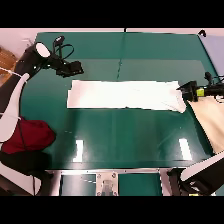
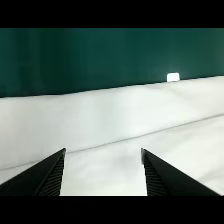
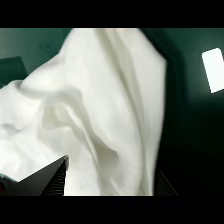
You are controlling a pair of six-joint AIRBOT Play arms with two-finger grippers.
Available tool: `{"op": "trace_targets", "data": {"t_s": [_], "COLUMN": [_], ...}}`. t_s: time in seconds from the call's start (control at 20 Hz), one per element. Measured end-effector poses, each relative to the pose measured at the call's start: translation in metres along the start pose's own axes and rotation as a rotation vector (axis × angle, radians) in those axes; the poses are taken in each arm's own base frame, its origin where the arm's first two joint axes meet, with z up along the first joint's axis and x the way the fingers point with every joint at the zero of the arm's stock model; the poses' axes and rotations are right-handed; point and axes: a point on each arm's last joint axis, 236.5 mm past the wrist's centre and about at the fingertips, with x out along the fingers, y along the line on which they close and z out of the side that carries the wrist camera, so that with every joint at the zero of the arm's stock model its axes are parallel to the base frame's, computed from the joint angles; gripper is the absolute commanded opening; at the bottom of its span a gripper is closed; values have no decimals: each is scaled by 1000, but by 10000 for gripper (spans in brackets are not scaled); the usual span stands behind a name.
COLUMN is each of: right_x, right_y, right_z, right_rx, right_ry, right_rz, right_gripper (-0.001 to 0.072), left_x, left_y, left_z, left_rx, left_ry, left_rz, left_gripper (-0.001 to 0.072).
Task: Fold the shirts.
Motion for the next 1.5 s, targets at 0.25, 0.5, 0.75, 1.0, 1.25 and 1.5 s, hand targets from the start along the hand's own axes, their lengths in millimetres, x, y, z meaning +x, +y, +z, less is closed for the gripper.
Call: {"op": "trace_targets", "data": {"t_s": [0.25,0.5,0.75,1.0,1.25,1.5], "right_x": [16,-15,-66,-93,-90,-81], "right_y": [16,64,138,224,283,300], "right_z": [-12,-5,-12,-54,-93,-100], "right_rx": [-85,-187,-278,-401,-508,-533], "right_ry": [84,80,41,37,71,68], "right_rz": [11,43,34,53,105,122], "right_gripper": [32,16,17,17,17,16], "left_x": [1,25,98,157,184,167], "left_y": [-24,-79,-166,-243,-266,-265], "left_z": [-8,-23,-78,-124,-140,-132], "left_rx": [1,71,157,88,12,73], "left_ry": [33,42,84,50,39,123], "left_rz": [-87,-153,-238,-353,-392,-436], "left_gripper": [24,23,23,24,24,23]}}
